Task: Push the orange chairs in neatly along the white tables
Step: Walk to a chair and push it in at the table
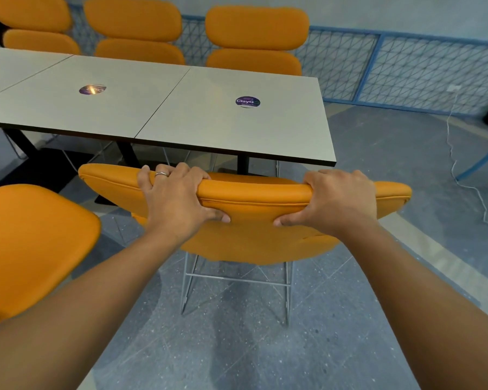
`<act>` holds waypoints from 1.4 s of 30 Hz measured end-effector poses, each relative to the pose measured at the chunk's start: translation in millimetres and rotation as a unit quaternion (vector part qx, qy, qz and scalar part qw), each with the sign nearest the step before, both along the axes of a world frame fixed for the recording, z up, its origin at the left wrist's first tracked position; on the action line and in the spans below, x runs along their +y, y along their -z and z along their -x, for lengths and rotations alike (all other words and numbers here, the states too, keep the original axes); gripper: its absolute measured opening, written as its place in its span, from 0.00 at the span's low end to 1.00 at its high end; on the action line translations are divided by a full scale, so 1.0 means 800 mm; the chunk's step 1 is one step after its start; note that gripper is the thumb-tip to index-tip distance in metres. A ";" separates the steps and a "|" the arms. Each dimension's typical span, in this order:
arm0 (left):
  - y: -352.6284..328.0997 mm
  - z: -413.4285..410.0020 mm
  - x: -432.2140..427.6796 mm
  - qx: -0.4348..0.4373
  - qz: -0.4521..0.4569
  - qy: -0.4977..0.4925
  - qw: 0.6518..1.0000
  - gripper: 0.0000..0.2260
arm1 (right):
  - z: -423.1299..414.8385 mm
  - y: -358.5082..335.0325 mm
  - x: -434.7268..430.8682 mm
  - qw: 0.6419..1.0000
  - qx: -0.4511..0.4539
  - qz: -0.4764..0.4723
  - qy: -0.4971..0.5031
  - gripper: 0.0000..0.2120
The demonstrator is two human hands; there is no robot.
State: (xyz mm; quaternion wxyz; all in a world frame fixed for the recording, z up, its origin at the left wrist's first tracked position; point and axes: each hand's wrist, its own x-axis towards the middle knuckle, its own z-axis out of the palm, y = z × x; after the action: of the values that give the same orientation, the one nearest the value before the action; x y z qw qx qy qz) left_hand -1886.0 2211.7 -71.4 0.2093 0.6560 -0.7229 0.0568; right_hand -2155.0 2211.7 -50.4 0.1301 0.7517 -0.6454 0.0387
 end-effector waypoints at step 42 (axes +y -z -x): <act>-0.019 -0.006 0.010 -0.086 -0.101 -0.026 0.991 0.36 | 0.003 -0.004 0.011 0.997 -0.045 -0.039 0.044 0.37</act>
State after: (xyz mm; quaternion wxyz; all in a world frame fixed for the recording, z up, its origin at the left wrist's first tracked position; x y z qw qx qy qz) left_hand -1881.2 2219.4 -56.1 0.0778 0.6852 -0.7228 0.0449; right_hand -2157.7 2220.4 -47.2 0.0729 0.7245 -0.6842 0.0415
